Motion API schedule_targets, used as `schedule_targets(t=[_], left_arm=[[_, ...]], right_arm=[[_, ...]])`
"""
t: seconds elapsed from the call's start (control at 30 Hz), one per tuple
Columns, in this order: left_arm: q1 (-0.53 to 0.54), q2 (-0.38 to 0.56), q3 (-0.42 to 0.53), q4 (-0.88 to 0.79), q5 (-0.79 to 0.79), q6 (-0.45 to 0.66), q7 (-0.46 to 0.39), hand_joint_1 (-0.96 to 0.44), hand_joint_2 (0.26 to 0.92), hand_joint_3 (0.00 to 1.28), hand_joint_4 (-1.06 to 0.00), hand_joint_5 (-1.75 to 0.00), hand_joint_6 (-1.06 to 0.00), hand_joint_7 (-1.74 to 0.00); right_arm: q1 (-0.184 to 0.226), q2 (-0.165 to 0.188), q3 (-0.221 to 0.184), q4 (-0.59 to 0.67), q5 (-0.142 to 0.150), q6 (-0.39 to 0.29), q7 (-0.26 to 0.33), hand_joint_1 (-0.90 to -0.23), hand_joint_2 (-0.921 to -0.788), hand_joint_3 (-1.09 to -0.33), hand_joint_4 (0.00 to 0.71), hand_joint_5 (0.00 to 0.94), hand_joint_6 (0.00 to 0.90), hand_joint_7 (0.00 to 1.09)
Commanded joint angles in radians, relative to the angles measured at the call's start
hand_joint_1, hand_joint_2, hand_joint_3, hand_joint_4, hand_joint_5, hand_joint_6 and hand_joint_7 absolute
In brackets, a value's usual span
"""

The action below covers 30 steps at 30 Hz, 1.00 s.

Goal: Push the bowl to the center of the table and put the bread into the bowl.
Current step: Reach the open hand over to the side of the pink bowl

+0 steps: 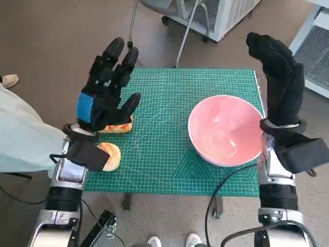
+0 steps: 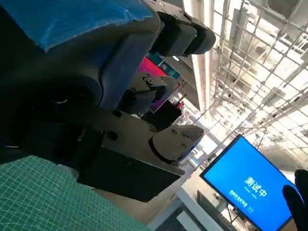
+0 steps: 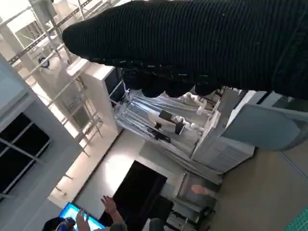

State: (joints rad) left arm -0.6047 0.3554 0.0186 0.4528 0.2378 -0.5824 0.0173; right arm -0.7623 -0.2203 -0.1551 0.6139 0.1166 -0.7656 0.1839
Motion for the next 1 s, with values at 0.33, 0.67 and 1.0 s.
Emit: schedule_targets(t=[0.33,0.67,1.0], left_arm=[[-0.017,-0.001,0.0,0.024,-0.015,-0.025,-0.004,0.03,0.7,0.83,-0.23,0.0,-0.18,-0.24],[-0.023,0.003,0.004,0.042,-0.021,-0.039,-0.007,0.02,0.706,0.82,-0.23,0.0,-0.18,-0.24],[-0.014,-0.001,0.004,0.03,-0.029,-0.039,-0.01,0.03,0.704,0.83,-0.24,0.0,-0.18,-0.24]], right_arm=[[0.032,0.004,0.007,-0.004,0.003,0.03,0.015,-0.587,-0.921,-0.732,0.332,0.004,0.02,0.76],[0.04,-0.007,0.006,-0.012,-0.003,0.034,0.017,-0.586,-0.921,-0.733,0.332,0.004,0.018,0.77],[0.074,-0.063,-0.035,0.012,-0.015,-0.001,-0.004,-0.596,-0.921,-0.725,0.335,0.005,0.02,0.76]])
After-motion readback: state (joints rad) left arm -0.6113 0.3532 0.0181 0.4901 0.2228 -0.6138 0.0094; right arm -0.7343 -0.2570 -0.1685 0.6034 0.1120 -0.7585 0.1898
